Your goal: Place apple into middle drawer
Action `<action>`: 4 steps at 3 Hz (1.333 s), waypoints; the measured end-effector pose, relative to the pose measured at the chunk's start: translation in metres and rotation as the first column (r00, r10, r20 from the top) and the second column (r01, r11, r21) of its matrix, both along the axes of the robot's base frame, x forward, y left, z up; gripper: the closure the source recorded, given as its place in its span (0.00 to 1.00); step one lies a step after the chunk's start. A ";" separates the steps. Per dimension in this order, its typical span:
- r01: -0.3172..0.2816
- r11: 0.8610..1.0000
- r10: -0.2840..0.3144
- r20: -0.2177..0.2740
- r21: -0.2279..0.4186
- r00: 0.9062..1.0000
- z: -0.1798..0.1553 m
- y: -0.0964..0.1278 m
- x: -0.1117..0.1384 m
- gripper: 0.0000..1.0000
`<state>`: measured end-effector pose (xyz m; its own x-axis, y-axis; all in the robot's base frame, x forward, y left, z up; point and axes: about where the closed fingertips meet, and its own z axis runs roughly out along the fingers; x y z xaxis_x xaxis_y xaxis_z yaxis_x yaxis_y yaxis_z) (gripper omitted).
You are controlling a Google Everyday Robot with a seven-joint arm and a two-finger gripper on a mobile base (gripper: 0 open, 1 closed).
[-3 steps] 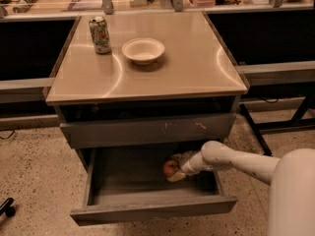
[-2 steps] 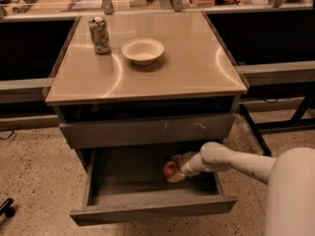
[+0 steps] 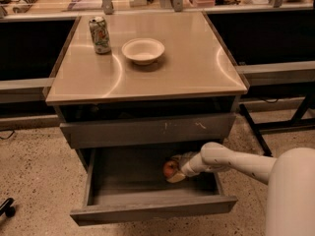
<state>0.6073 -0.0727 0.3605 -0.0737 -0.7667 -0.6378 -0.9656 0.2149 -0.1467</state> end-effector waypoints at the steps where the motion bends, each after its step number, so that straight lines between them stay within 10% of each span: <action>1: 0.000 1.000 0.000 0.000 0.000 1.000 0.000 0.000 0.000 0.35; 2: 0.000 1.000 0.000 0.000 0.000 1.000 0.000 0.000 0.000 0.11; 4: -0.001 1.000 0.001 0.002 -0.001 1.000 0.001 0.000 0.000 0.00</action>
Offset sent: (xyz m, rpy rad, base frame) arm 0.0000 0.0000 0.0000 0.0000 0.0000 0.0000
